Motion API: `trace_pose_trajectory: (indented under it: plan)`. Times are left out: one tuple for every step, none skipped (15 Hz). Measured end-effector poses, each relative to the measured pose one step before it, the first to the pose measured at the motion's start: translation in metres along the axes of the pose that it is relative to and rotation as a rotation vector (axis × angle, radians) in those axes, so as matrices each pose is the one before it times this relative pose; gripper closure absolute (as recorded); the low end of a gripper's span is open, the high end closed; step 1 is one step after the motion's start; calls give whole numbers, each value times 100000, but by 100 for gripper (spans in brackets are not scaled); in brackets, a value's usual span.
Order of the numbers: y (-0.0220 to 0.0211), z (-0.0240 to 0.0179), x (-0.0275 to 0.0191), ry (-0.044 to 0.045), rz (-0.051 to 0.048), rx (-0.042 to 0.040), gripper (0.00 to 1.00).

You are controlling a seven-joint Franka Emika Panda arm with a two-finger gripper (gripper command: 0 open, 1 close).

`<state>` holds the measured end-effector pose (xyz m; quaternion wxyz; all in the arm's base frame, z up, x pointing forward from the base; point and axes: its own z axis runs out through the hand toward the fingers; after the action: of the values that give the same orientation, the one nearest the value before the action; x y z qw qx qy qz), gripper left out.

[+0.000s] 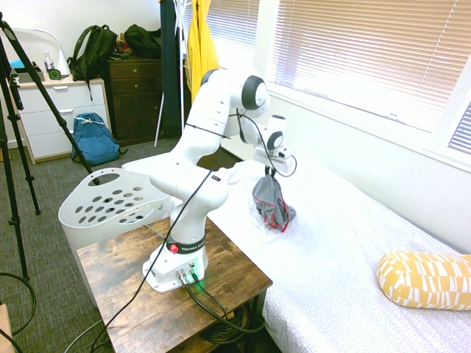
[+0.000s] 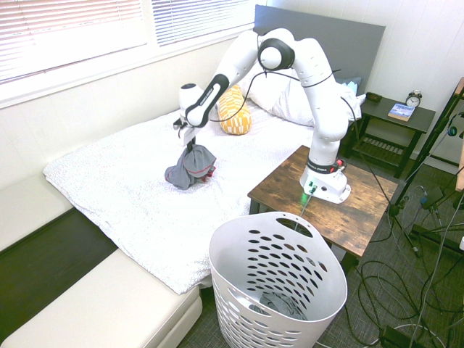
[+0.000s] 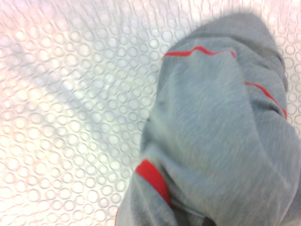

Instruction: Put my clothes in the laundry bag

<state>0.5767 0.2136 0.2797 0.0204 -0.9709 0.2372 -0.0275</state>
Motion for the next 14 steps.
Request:
trace_pose_trajectory:
  plan:
    - [-416, -3766, -869, -1147, -1364, 824, 100]
    - [-282, -3745, -997, 152, -1485, 706, 100]
    - [-136, -3713, -1083, 1478, -866, 126, 100]
    - [-38, -3581, -1372, 1156, -1207, -70, 100]
    - [-38, -3357, -1708, 815, -1796, -29, 100]
    - [-196, -3048, -2105, 366, -2752, -156, 100]
    - [-365, -2613, -2284, 217, -3150, -98, 100]
    - [-491, -2218, -2361, 198, -3303, -13, 100]
    - [-520, -1892, -2352, 229, -3124, -277, 100]
    - [-564, -1669, -2467, 520, -3070, -1058, 100]
    - [-614, -1486, -2567, 908, -2767, -1197, 100]
    - [-599, -1477, -2708, 787, -2332, -564, 100]
    - [-511, -1140, -2548, -48, -2606, 111, 100]
    - [-482, -880, -2649, -1117, -2941, 222, 100]
